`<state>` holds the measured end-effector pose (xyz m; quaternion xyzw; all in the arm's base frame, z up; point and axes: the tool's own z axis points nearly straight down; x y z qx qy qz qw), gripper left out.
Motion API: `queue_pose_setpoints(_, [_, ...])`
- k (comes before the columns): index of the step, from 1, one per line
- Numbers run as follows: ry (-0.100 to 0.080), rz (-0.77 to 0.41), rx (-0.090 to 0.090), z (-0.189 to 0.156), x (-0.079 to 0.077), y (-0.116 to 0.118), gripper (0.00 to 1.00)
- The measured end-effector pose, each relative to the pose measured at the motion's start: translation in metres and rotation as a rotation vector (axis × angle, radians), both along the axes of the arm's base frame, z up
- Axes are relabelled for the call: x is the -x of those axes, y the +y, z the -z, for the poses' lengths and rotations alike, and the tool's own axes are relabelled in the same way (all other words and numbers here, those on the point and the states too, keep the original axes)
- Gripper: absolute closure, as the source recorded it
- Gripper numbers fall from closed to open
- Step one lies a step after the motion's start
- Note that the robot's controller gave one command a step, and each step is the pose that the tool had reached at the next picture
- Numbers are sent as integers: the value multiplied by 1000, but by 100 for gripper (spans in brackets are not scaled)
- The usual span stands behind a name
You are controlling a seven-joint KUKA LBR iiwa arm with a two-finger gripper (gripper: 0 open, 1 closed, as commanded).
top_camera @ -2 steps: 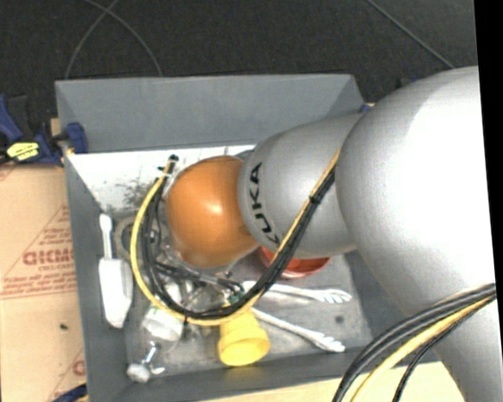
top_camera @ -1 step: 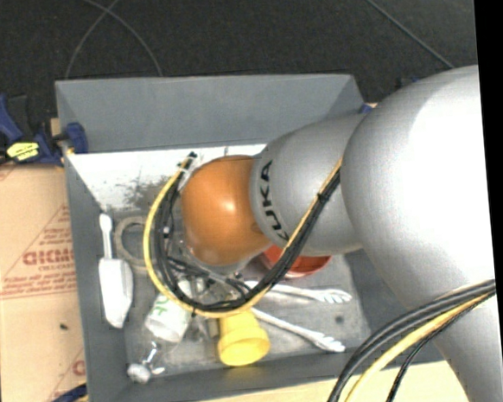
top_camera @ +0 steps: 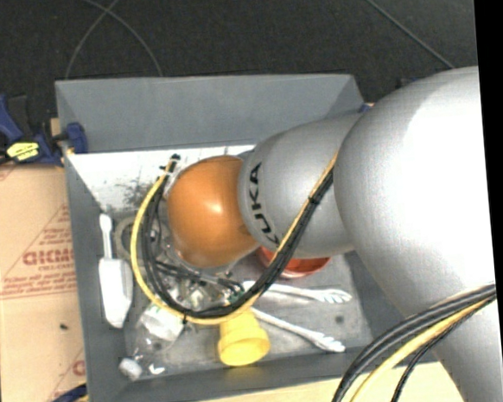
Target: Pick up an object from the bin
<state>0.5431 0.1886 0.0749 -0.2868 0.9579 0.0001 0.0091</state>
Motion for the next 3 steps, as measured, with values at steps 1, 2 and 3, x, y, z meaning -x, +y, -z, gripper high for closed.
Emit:
queue_pose_setpoints(1, [0,1,0,0,0,0,100])
queue_pose_setpoints(2, [-2,5,-2,-3,0,0,100])
queue_pose_setpoints(3, [2,8,0,-29,1,-1,100])
